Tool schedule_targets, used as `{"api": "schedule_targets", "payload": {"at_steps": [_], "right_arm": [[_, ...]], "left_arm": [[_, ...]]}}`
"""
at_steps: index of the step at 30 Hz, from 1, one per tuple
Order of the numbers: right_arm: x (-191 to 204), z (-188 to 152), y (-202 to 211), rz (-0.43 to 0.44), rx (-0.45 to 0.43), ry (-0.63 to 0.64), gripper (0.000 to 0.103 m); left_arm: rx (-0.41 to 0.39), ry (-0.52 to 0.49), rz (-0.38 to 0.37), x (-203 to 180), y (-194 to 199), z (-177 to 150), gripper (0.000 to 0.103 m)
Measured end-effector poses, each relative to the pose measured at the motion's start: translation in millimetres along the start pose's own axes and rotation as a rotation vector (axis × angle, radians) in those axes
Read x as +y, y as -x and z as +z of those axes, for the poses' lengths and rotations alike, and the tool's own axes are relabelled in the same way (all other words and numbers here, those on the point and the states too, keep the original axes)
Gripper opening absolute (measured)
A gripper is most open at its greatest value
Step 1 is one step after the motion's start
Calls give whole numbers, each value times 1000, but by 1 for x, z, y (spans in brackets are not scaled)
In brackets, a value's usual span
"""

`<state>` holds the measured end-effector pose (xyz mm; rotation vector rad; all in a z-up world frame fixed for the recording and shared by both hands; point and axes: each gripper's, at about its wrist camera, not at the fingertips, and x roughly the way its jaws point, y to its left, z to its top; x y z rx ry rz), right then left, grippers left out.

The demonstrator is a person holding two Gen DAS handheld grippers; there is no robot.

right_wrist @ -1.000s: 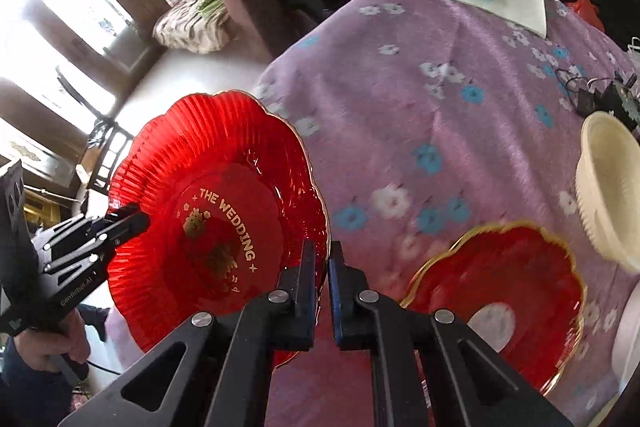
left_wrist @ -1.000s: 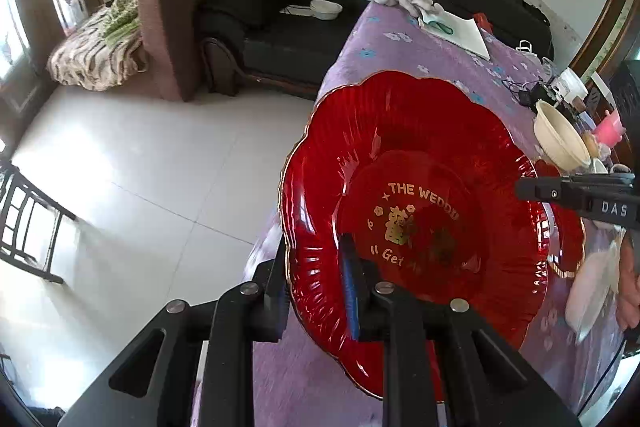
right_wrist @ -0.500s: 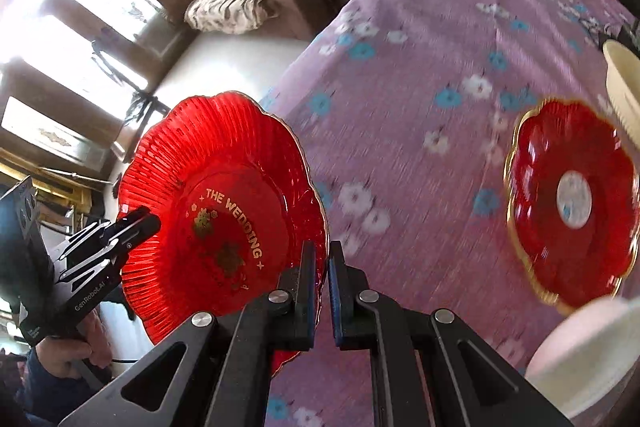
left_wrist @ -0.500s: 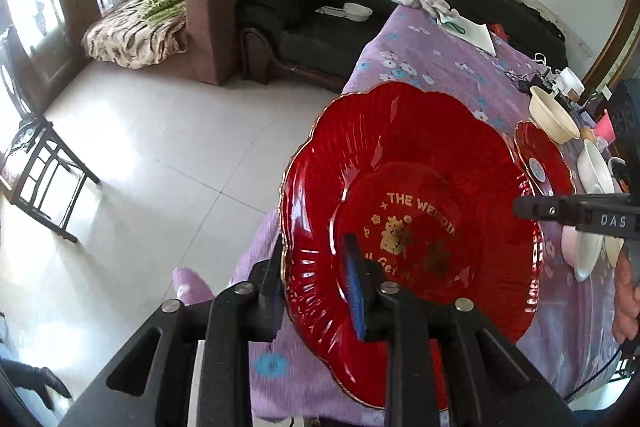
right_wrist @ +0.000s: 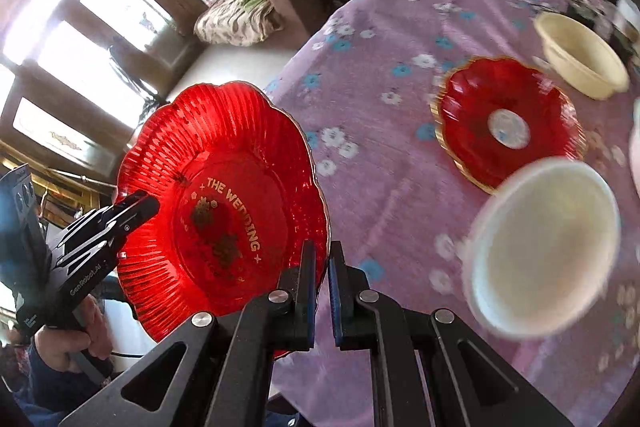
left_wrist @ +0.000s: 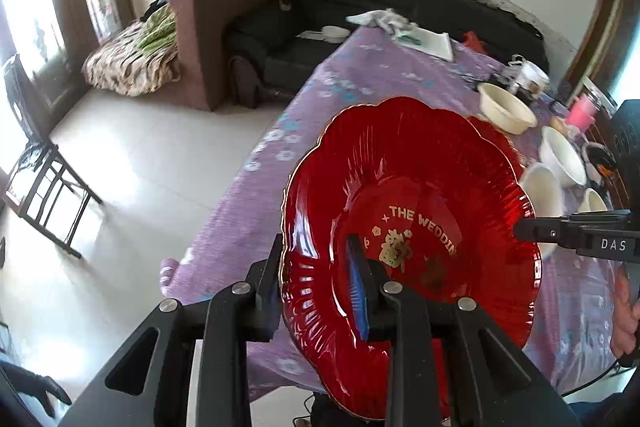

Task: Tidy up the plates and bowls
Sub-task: 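Lift the large red plate with the left gripper and carry it across the table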

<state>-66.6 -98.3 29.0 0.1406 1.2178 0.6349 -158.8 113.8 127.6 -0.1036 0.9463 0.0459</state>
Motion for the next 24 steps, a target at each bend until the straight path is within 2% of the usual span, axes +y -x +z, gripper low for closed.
{"api": "schedule_targets", "payload": {"at_steps": [16,24], "right_arm": [[-70,-80,82,-32,-45,-140,7],[-117,-129,132,-79,-121,-264,7]], "left_arm": [[-22,-140,-89,-105,23,-16,26],[-13,-300,-184,-188,21,-13,26]]}}
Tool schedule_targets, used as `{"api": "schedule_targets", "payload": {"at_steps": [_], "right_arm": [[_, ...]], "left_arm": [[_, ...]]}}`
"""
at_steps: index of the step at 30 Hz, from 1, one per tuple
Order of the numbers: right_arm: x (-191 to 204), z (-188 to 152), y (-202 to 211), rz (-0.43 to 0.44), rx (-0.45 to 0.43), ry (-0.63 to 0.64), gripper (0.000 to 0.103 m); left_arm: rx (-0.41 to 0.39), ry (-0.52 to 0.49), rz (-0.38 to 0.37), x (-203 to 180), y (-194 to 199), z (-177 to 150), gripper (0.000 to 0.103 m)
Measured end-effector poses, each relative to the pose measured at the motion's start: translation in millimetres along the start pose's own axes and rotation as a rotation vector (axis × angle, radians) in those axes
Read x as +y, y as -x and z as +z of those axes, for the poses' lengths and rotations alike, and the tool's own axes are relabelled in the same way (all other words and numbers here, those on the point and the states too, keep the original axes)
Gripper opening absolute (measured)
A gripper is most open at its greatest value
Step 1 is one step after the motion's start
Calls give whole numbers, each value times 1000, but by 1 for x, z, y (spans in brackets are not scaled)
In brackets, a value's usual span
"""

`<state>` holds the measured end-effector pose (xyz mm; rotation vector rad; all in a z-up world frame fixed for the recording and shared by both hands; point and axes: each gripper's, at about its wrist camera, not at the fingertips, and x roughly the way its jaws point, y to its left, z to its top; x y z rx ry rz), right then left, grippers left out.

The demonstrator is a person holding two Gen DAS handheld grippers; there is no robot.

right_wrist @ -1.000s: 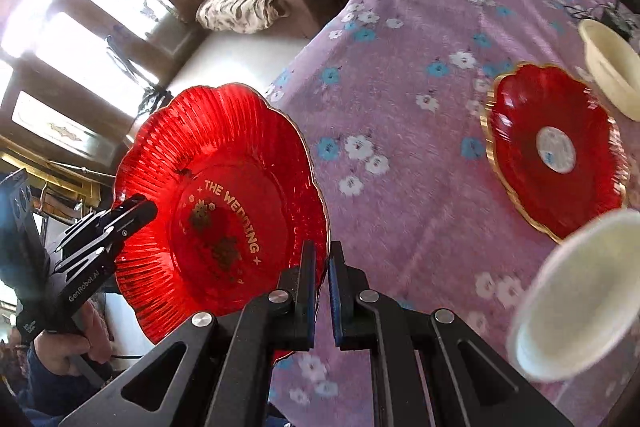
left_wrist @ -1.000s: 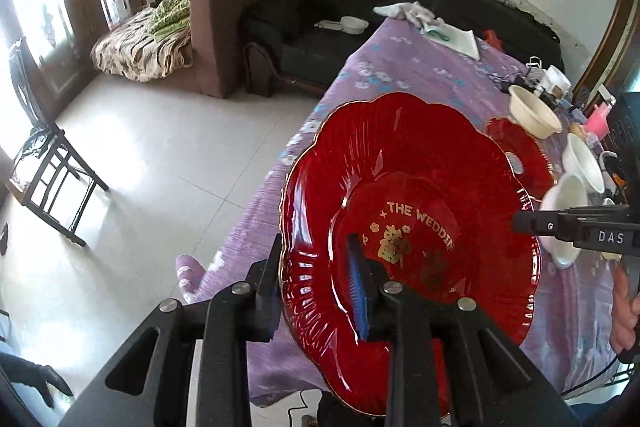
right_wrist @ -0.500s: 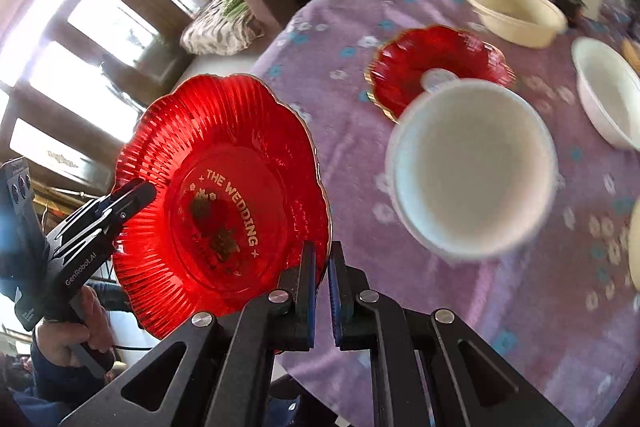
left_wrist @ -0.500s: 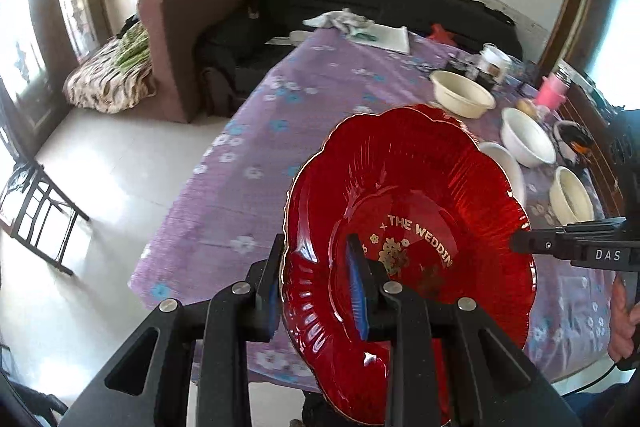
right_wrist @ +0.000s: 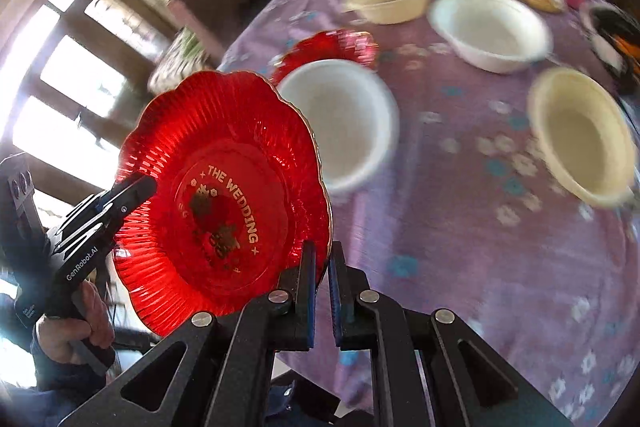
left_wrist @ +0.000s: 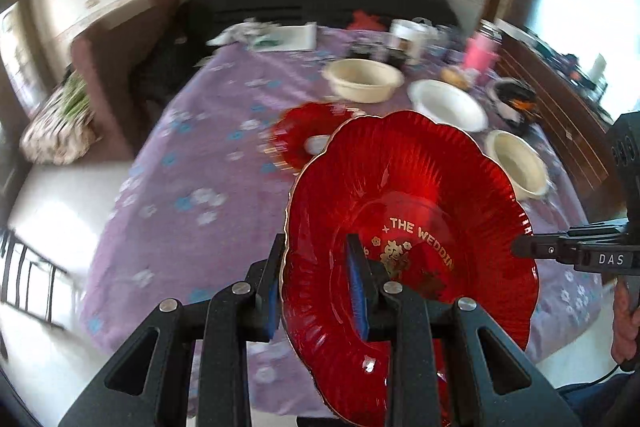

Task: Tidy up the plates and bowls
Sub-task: 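Lift the large red plate with the left gripper and carry it across the table, then lower the large red plate onto the tablecloth and open the left gripper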

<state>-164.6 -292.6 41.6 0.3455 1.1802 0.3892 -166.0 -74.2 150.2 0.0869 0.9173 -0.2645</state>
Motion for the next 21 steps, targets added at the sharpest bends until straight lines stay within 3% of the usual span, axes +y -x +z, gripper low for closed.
{"api": "schedule_targets", "payload": {"at_steps": [6,14,21], "right_arm": [[-63,-45,46,-65,-68,-171,7],[-145,-120,99,-171,-127,-429,7],[-198,-153,115,-271,-147,-538,7]], "left_arm": [[40,-161,-134,-82,-28,12,26],[125,-387,-308,-201,-69,-2,25],[196,-481,-360,-259,-115,-15,27]]}}
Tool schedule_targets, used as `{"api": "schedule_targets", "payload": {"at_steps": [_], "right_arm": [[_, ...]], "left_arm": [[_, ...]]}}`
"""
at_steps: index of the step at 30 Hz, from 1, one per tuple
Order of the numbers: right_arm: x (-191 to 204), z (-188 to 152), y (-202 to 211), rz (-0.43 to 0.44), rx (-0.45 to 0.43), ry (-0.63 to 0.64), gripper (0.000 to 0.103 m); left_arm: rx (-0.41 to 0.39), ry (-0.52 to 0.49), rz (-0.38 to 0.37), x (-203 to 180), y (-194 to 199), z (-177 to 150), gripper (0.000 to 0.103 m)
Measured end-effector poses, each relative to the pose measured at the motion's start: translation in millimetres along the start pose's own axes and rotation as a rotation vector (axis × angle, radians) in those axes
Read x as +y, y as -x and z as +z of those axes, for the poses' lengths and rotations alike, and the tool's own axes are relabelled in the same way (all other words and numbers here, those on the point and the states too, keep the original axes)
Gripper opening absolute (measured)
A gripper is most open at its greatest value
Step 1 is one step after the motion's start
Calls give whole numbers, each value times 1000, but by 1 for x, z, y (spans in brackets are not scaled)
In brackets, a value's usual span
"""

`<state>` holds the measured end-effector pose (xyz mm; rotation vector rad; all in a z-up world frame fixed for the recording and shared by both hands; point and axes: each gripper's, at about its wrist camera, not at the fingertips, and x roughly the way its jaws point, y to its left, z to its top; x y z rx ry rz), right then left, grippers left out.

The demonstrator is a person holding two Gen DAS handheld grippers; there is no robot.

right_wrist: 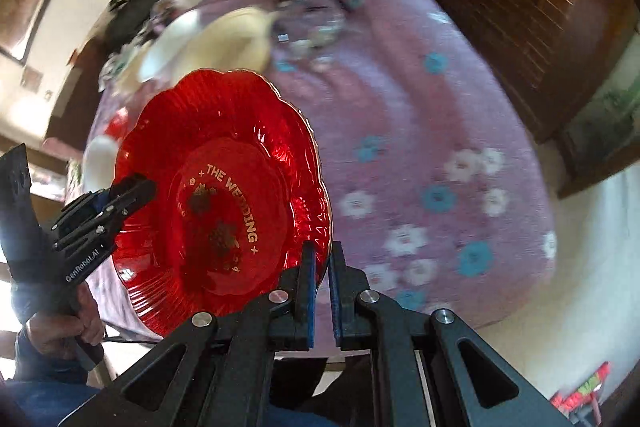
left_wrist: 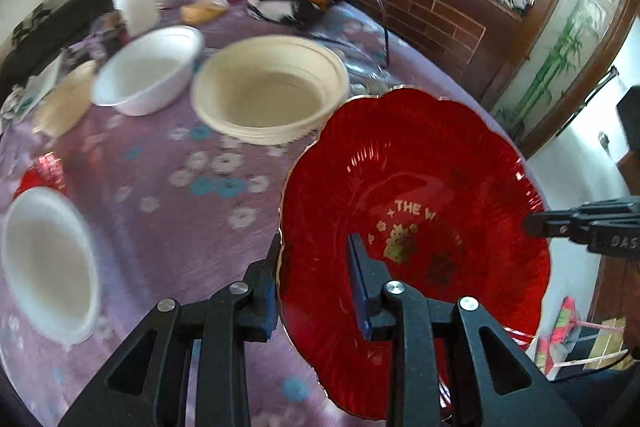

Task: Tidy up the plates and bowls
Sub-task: 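Lower the large red plate onto the tablecloth and open the left gripper, then move the left gripper back toward the small gold-rimmed red plate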

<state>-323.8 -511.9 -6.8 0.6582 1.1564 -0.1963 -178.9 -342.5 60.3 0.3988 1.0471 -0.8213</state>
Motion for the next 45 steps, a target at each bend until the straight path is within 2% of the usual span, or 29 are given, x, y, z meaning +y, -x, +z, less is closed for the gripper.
{"api": "schedule_targets", "payload": {"at_steps": [8,18,21,23,27,30,33,34,36,38,45], "right_arm": [[-47,24,-12,-80,-27,-17,7],[-57,53,-25,-101,-42,-19,7],[-55,54,-26,-95,-41,-17,9],[-55,51,-26,-97,-36,-22,9],[-56,44,-19,-88,-37,-49,9],[-54,39,0,-90,-87,-66,9],[-41,37,18,-74,-150,-45,9],[-32,38,23,-53,-167,-25,10],[-9,41,29,-11,-186,32,17],[19,44,30,38,-192,93,34],[94,48,2,136,-137,238,36]], "left_arm": [[66,-42,1,-19,-45,17,27],[56,-33,18,-16,-58,32,28],[50,-33,16,-14,-55,30,38],[41,-37,25,-13,-49,28,55],[38,-16,30,-5,-36,16,57],[5,-3,25,0,-16,5,57],[-58,-22,16,1,10,-6,58],[-76,-27,17,2,18,-10,61],[-111,-28,24,7,35,-15,66],[-142,-26,37,13,49,-18,67],[-179,61,134,59,85,-46,67]]}}
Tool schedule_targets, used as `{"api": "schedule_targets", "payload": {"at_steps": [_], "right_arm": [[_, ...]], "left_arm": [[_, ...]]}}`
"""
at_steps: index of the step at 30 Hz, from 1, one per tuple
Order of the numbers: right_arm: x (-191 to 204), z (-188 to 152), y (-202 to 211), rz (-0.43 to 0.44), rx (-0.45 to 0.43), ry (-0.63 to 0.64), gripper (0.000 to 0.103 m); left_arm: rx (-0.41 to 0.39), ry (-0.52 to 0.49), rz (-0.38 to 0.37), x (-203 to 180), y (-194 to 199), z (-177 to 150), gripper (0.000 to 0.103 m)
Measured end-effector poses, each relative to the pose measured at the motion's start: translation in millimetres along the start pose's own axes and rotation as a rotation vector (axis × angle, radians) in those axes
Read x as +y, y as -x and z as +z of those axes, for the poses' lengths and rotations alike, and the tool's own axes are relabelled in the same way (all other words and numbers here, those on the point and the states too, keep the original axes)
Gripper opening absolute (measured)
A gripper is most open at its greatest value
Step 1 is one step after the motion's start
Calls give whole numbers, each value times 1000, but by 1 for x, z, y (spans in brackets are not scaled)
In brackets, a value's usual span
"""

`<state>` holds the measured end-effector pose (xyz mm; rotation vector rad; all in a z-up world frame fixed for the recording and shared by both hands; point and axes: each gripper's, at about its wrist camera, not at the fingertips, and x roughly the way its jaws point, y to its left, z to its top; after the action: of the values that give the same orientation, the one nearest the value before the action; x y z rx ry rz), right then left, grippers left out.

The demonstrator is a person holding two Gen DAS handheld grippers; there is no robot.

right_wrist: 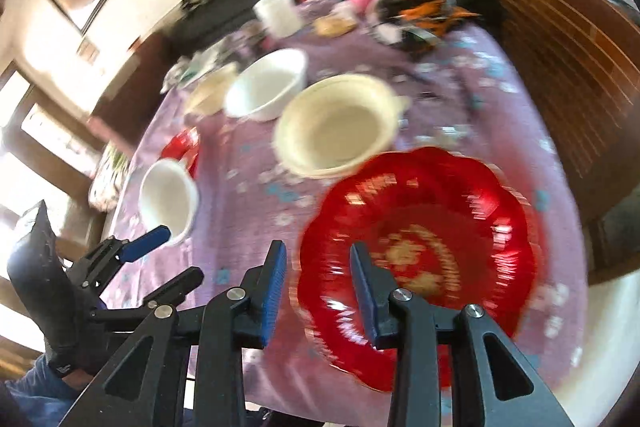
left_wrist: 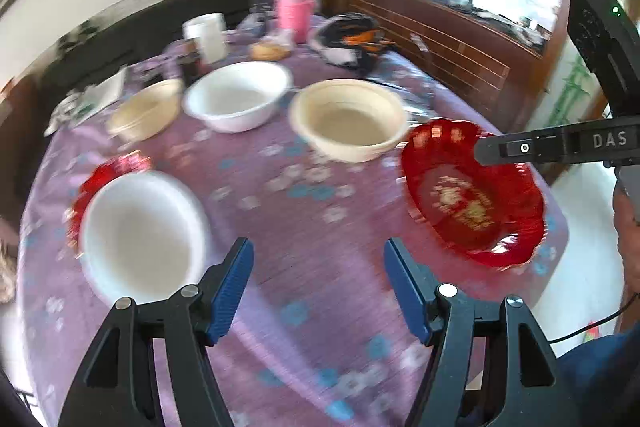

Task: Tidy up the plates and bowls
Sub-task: 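Move the left gripper back toward the small gold-rimmed red plate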

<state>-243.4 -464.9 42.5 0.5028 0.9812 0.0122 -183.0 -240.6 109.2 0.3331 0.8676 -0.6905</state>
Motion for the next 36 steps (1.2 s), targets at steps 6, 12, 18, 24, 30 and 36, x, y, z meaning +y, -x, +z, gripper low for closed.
{"api": "schedule_targets", "payload": {"at_steps": [6,12,18,24,30,36], "right_arm": [[51,11,-38,43,49,82,36],[115,35,-76,83,72,188,36],[175,68,-118,89,73,252,36],[212,97,-168,34,52,262,36],[229,96,-209,-1,96,287,36],[227,74,-225,12,175,299,36]], "left_arm": [[-14,126,88,55,28,-22,67],[-18,258,175,107,53,-52,67],[-5,371,221,150,70,-80,67],[-9,402,255,169,85,-95,67],[-9,440,278,192,94,-106,67],[1,451,266,205,89,-107,67]]}}
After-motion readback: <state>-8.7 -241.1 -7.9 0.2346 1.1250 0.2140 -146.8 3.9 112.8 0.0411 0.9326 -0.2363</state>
